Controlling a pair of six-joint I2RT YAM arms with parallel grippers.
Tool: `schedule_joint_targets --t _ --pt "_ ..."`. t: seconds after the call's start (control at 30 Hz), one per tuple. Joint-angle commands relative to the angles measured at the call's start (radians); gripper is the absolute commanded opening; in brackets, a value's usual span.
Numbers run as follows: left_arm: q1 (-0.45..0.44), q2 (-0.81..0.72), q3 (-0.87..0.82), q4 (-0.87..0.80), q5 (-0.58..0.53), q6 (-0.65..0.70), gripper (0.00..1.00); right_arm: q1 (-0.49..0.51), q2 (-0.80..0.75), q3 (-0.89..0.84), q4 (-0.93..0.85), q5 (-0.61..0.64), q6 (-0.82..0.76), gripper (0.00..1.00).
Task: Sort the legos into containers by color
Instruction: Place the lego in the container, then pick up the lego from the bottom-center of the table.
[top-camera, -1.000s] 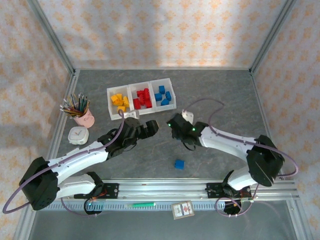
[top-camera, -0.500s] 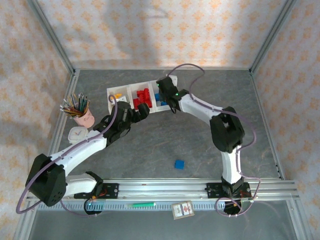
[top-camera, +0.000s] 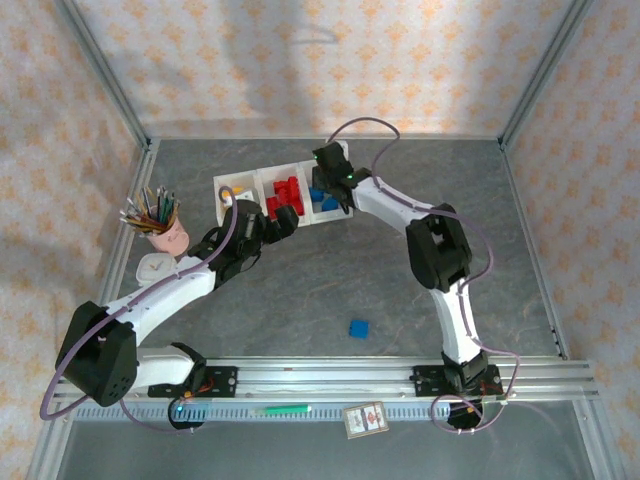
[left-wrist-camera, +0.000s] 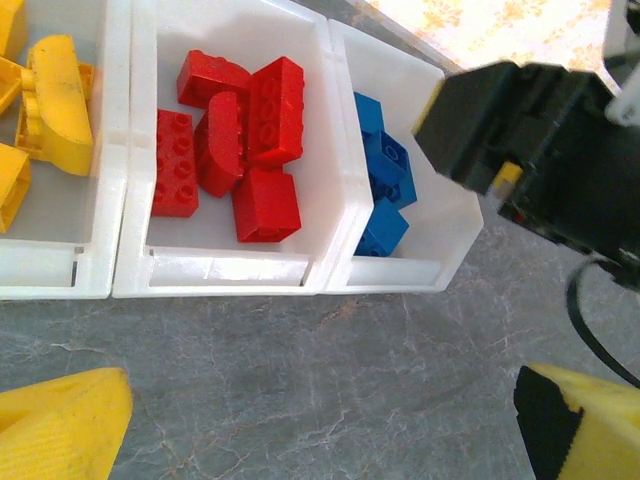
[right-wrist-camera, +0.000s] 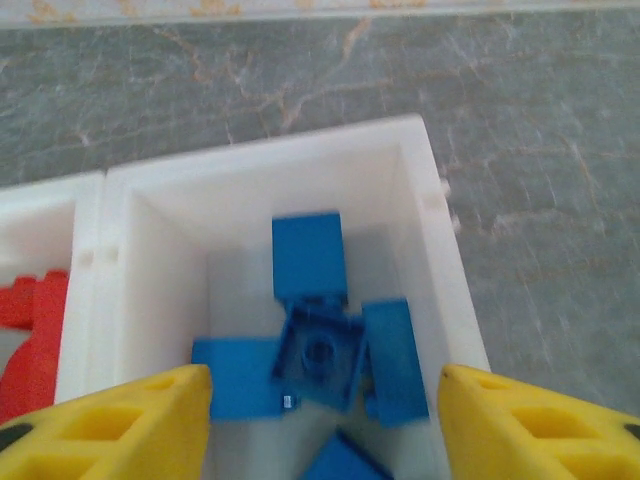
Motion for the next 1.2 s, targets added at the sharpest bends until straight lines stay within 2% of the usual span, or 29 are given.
schedule_joint_targets --t 0.0,0.27,0.47,0.6,0.8,0.97,1.17 --pt "0.004 -0.052 0.011 -0.035 0.032 0.025 0.99 0.039 -0.182 -0.099 -0.035 -0.03 0.019 0.66" --pt "-0.066 -0.147 -0.046 -0.136 0.021 0.014 0.99 0.12 -0.484 -0.448 -0.193 -0.057 0.188 0.79" --pt "-0.149 -0.23 -0.1 -0.172 -0.017 -0.036 0.99 0.248 -0.68 -0.703 -0.294 -0.029 0.403 0.85" --pt "-0.191 -0.263 -0.142 -0.179 -0.028 -0.082 0.99 0.37 -0.771 -0.831 -0.339 -0.02 0.57 0.87" --pt "-0.255 -0.291 -0.203 -0.18 -0.049 -0.137 0.99 0.528 -0.806 -0.973 -0.33 -0.026 0.777 0.89" --pt "-0.275 -0.302 -0.222 -0.181 -0.056 -0.158 0.99 0.547 -0.78 -1.018 -0.278 -0.029 0.815 0.87" --pt "-0.279 -0.305 -0.237 -0.17 -0.059 -0.169 0.99 0.548 -0.712 -1.001 -0.239 -0.024 0.788 0.77"
